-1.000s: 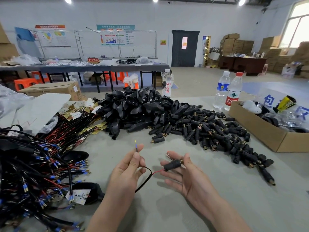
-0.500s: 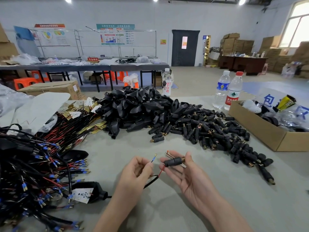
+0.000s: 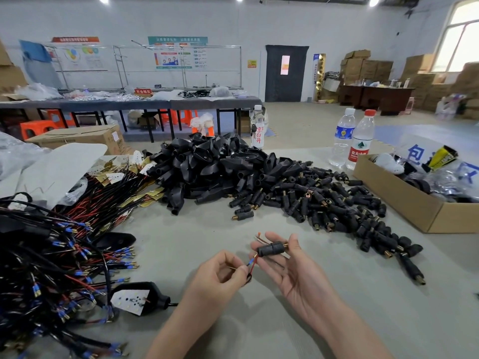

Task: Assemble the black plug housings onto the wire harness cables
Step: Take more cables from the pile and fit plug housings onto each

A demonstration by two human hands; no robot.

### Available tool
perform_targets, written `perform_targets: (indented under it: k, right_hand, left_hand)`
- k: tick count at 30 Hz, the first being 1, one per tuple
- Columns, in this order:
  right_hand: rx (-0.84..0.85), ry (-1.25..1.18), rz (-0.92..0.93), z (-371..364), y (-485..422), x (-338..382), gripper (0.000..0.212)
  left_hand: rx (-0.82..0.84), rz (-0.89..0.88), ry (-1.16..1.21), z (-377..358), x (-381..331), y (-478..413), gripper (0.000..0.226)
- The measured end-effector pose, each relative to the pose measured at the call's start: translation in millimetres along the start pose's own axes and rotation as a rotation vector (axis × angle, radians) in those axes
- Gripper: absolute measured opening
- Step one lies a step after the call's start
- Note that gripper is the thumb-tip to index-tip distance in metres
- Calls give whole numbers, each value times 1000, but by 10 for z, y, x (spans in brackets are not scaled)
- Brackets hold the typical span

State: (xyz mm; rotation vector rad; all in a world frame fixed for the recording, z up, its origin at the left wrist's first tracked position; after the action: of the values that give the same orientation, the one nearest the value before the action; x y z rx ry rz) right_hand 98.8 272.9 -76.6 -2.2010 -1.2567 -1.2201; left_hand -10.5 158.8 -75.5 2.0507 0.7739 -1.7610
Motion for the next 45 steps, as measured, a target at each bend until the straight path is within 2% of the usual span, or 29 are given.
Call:
perform_targets:
  k: [5,12,27,31,38,45]
  right_hand:
    - [10,53,2,6,-3,6,55]
    - [21,140,13,6,10,27,58]
    - [35,175,44,-36,13,7,56]
    - [39,249,32,-29,10,-3,57]
    - [44,262,9,-47,29,-17,55]
    - [9,234,16,-59,28,-33,53]
  left_hand:
    - [22,-6,-15,-13,-22,10,19]
    - [33,-21,-48,-12,-34,20,7]
    - [-4,-59,-154,7,-61,-5,14]
    - [-8,-69,-150,36,-62,-31,11]
    - [66,-36,-145,35,-62,-30,11]
    - [-29,-36,-142,18,-80,-63,11]
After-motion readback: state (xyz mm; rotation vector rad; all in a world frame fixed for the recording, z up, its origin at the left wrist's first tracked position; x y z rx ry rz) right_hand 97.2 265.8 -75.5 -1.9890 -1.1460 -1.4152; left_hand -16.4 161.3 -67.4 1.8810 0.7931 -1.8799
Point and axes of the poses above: each hand's wrist, its own y-axis away from the middle knuckle, its own z-axis out of the back of the hand, x = y × z, the point moved 5 cm from there along -y, towards the middle knuckle, and after that the axes turned 12 degrees about y, right-handed, at the moved point
